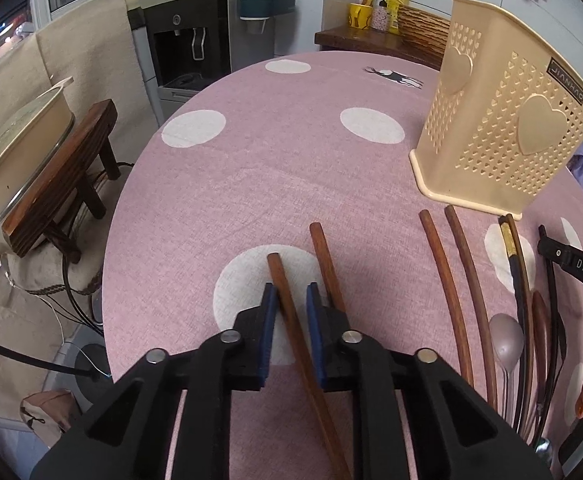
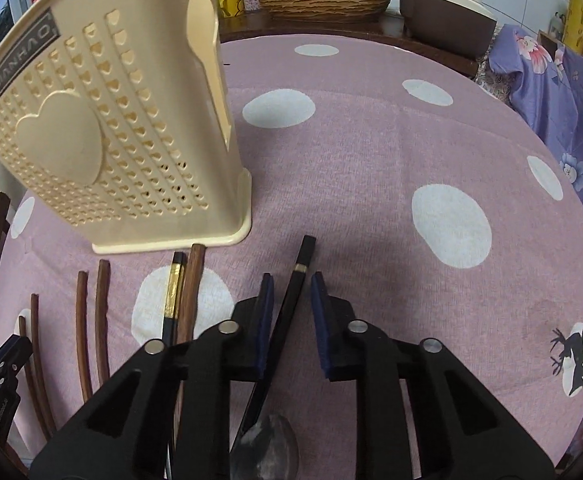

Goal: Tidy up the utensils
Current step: 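Close left tool on a brown wooden chopstick while right tool closes on a black chopstick, then lift both chopsticks and lower them into the cream utensil holder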

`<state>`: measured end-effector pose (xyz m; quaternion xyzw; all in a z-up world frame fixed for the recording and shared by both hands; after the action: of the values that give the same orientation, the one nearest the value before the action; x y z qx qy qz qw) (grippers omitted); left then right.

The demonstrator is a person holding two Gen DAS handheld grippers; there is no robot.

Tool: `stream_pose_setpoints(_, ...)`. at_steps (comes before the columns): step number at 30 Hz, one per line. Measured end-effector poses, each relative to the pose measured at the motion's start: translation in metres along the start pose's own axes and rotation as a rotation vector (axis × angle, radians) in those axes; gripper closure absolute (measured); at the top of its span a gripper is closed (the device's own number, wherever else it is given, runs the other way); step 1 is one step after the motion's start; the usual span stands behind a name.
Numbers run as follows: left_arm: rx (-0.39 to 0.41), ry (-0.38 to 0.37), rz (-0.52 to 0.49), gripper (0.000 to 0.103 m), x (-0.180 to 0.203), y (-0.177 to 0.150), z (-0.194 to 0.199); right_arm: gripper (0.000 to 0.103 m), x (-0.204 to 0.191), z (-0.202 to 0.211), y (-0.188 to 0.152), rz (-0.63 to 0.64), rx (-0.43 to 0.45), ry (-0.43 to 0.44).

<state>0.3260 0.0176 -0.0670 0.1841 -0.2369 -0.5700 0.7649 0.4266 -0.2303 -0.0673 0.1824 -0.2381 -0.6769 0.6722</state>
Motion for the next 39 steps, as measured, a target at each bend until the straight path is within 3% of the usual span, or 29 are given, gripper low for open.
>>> stream_pose_setpoints(8,-0.008,-0.014,0.017,0.094,0.007,0.006,-0.005,0.092,0.009,-0.004,0.005,-0.065,0.007,0.066)
stream_pose_setpoints(12,-0.033,-0.068,0.036,0.094,0.011,0.01,-0.008,0.092,0.013,-0.004,0.007,-0.117,0.013,0.156)
stream_pose_setpoints(15,-0.008,-0.098,0.023,0.094,0.017,0.014,-0.002,0.093,0.015,0.005,0.011,-0.12,0.06,0.18)
stream_pose_setpoints(23,0.09,-0.226,0.015,0.095,0.028,0.035,0.036,0.095,0.017,0.063,0.028,-0.054,0.234,0.191)
stream_pose_setpoints(34,0.249,-0.387,0.001,0.095,0.028,0.061,0.123,0.095,0.02,0.169,0.031,0.068,0.458,0.252)
stream_pose_setpoints(39,0.306,-0.402,-0.037,0.095,0.029,0.067,0.146,0.095,0.023,0.196,0.029,0.093,0.497,0.268)
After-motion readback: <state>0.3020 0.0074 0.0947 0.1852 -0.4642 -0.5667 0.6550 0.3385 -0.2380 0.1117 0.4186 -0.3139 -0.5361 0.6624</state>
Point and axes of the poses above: each gripper's, at about its wrist camera, not at the fingertips, and z roughly against the way its jaws point, x to its right, y to its top, the point moved 4 cm from there along -z, roughly the way its jaws point, and after that the axes turned 15 degrees about z, right-handed, at the moved point
